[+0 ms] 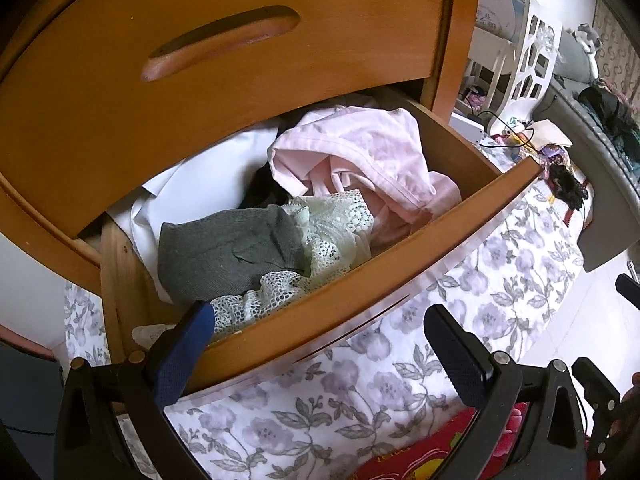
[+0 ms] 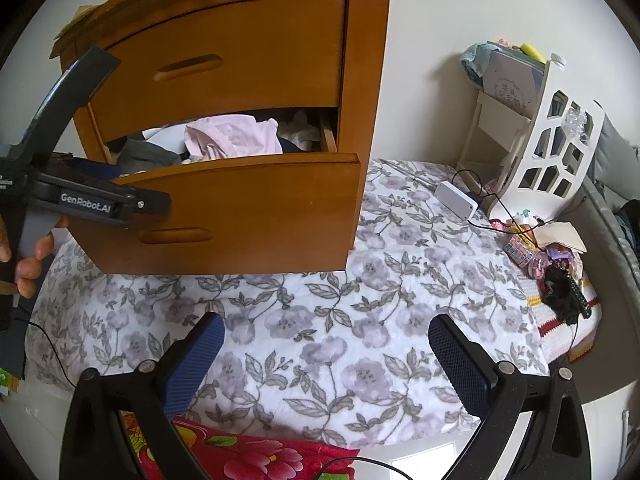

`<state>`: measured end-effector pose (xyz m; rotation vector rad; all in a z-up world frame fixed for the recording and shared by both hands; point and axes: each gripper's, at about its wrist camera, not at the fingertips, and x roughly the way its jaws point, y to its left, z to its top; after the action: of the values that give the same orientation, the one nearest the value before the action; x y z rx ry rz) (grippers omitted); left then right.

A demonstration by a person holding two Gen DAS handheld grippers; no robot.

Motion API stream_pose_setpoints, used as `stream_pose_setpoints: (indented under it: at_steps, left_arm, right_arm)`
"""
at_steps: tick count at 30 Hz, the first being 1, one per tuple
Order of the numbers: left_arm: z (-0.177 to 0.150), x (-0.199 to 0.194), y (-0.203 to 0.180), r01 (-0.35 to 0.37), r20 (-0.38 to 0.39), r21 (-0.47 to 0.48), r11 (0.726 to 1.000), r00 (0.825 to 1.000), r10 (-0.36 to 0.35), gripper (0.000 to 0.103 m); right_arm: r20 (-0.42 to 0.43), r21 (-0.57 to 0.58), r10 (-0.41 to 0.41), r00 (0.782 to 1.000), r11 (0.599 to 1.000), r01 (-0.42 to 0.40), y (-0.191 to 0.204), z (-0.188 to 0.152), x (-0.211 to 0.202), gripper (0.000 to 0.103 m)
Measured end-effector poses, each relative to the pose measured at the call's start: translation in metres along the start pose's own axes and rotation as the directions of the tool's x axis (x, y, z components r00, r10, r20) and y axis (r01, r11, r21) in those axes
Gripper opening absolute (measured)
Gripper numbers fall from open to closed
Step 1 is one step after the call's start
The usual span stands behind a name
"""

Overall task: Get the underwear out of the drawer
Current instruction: 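Pull the lower drawer further open with the left tool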

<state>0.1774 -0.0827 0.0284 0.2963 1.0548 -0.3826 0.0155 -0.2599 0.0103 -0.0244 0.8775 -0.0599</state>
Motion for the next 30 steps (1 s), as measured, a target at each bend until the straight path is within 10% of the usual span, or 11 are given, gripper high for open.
stream_pose_setpoints:
  at_steps: [30]
  left_arm:
    - [-0.042, -0.025, -0.015, 0.057, 0.055, -0.017, 0.998, 0.997, -0.056, 0.103]
  right_arm:
    - [0.018, -0.010, 0.007, 1.000, 1.000, -0.007, 0.003, 0.000, -0.015, 0.103]
